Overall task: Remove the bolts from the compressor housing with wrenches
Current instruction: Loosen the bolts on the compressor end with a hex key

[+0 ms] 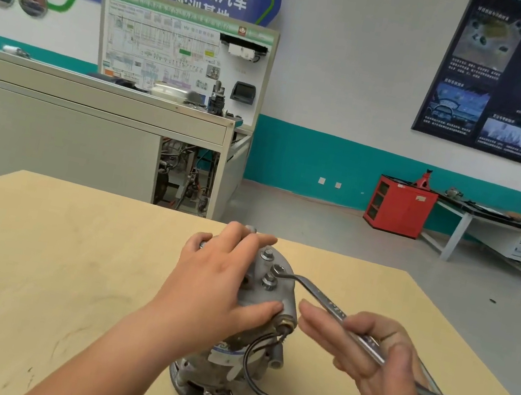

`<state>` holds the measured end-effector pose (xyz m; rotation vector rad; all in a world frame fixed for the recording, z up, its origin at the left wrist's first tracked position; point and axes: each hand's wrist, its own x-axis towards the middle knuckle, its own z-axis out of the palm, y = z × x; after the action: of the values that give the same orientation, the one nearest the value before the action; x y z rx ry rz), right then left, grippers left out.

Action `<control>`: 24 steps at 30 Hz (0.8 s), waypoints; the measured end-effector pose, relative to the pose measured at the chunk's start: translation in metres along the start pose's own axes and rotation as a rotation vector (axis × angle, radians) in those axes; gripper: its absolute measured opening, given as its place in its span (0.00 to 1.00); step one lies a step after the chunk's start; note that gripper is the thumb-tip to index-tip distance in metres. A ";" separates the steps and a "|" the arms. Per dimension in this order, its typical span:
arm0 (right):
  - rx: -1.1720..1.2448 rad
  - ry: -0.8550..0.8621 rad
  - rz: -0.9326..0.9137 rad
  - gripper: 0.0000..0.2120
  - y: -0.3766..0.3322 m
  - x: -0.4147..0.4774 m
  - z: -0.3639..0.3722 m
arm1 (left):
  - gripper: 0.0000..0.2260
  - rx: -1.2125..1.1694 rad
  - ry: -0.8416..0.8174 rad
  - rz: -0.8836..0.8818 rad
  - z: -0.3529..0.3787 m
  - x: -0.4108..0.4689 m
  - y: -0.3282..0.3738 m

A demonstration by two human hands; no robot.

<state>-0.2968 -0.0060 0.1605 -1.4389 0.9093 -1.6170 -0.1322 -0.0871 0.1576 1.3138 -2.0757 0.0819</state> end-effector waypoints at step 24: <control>-0.076 -0.110 0.284 0.13 -0.001 -0.012 0.003 | 0.20 -0.162 0.068 0.064 0.004 -0.001 -0.004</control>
<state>-0.2927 0.0050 0.1560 -1.3656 1.0678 -1.2941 -0.1302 -0.0894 0.1528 1.1324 -2.0220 -0.0126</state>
